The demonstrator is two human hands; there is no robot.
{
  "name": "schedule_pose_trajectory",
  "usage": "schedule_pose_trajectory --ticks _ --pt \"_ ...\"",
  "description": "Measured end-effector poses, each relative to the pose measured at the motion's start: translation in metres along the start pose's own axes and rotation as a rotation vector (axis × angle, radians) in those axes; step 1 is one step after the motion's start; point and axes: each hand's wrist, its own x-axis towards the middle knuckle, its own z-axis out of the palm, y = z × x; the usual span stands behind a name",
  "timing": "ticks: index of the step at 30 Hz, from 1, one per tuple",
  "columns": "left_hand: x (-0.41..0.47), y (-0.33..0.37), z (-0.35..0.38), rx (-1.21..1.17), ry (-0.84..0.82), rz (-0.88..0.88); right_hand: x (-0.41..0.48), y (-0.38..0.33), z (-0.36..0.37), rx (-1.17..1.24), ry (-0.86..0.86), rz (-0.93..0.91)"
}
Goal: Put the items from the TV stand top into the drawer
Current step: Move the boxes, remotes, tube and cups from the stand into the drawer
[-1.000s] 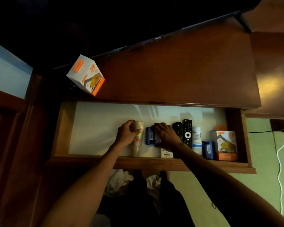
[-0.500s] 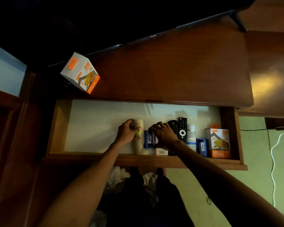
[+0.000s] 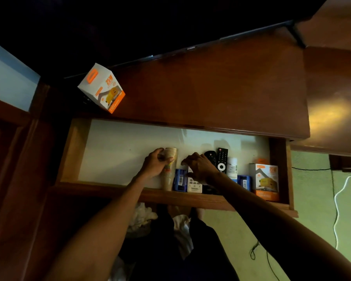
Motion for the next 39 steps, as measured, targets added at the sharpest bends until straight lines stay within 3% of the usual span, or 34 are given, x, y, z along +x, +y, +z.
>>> schedule_pose_trajectory --ticks 6,9,15,18,21,26,32,39 --pt "-0.021 0.014 -0.043 0.104 0.044 0.074 0.01 -0.017 -0.057 0.233 0.004 -0.012" --pt "-0.04 0.026 -0.086 0.106 0.094 0.158 0.028 -0.04 -0.099 0.257 0.117 -0.11" --pt "-0.056 0.026 -0.196 0.067 0.397 0.287 0.085 -0.111 -0.173 0.375 0.432 -0.188" --pt "-0.048 0.017 -0.24 -0.006 0.579 0.29 0.122 -0.15 -0.198 0.319 0.641 -0.244" --pt "-0.04 0.016 -0.268 -0.043 0.665 0.303 0.149 -0.182 -0.213 0.337 0.661 -0.224" --pt "-0.02 0.023 -0.293 0.043 0.686 0.312 0.178 -0.198 -0.205 0.167 0.504 -0.167" --pt "0.007 0.032 -0.293 0.086 0.644 0.39 0.166 -0.178 -0.206 0.201 0.599 -0.177" --pt "0.047 0.045 -0.266 0.323 0.565 0.347 0.135 -0.122 -0.227 0.112 0.669 -0.002"
